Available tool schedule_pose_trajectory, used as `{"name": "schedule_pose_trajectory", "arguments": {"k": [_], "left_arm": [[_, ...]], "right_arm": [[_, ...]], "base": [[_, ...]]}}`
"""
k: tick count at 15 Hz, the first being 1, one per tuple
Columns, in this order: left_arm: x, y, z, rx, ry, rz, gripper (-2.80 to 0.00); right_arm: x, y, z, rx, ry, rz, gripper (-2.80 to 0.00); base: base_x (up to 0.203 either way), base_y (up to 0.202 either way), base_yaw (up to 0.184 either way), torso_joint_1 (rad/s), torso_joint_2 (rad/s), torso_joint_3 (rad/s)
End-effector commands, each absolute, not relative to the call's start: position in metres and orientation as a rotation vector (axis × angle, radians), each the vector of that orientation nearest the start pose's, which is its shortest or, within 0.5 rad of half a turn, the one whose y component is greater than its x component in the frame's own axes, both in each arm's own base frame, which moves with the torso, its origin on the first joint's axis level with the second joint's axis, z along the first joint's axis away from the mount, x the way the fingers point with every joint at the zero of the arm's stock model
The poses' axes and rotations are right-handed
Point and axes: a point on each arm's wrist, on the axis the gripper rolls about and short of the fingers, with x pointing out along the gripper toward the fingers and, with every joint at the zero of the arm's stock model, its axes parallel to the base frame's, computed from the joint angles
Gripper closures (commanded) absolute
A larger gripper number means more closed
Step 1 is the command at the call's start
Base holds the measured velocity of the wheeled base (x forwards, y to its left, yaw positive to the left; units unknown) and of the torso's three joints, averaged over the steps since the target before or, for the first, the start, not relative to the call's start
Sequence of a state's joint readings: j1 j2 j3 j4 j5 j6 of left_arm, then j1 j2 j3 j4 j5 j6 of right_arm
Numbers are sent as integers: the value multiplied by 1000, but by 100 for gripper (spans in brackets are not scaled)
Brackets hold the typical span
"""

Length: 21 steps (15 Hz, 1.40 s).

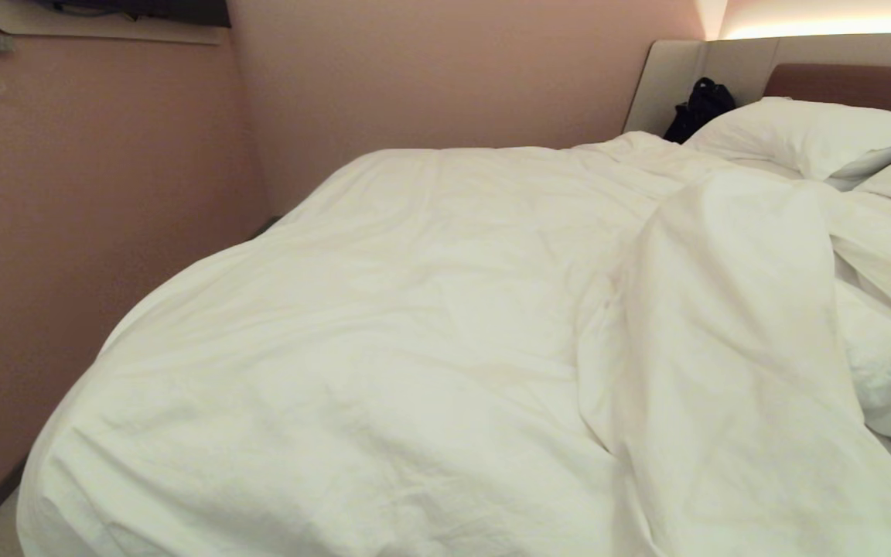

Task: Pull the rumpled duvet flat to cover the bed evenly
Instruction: Flatten the corners of the folded blanket

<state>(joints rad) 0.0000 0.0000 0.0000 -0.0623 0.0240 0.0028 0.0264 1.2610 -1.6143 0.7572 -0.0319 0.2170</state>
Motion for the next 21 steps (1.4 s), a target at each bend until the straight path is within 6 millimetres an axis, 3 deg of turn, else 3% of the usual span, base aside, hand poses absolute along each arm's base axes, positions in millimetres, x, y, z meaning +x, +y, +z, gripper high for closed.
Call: {"name": "schedule_pose_trajectory", "arguments": {"k": [1, 7, 11, 15, 21], "left_arm": [[-23, 1, 82, 2, -63, 25, 0], [-23, 1, 82, 2, -63, 25, 0], [-23, 1, 82, 2, -63, 25, 0], [-23, 1, 82, 2, -63, 26, 0], [-23, 1, 82, 2, -63, 25, 0]], "right_arm": [[137, -2, 375, 186, 405, -77, 0], [125, -30, 343, 160, 496, -278, 0], [141, -56, 298, 187, 545, -406, 0], [161, -104, 264, 191, 536, -557, 0], [170, -153, 255, 285, 562, -594, 0]], "base": [[0, 0, 0, 0, 0, 0], [0, 0, 0, 0, 0, 0], [0, 0, 0, 0, 0, 0], [0, 0, 0, 0, 0, 0], [0, 0, 0, 0, 0, 0]]}}
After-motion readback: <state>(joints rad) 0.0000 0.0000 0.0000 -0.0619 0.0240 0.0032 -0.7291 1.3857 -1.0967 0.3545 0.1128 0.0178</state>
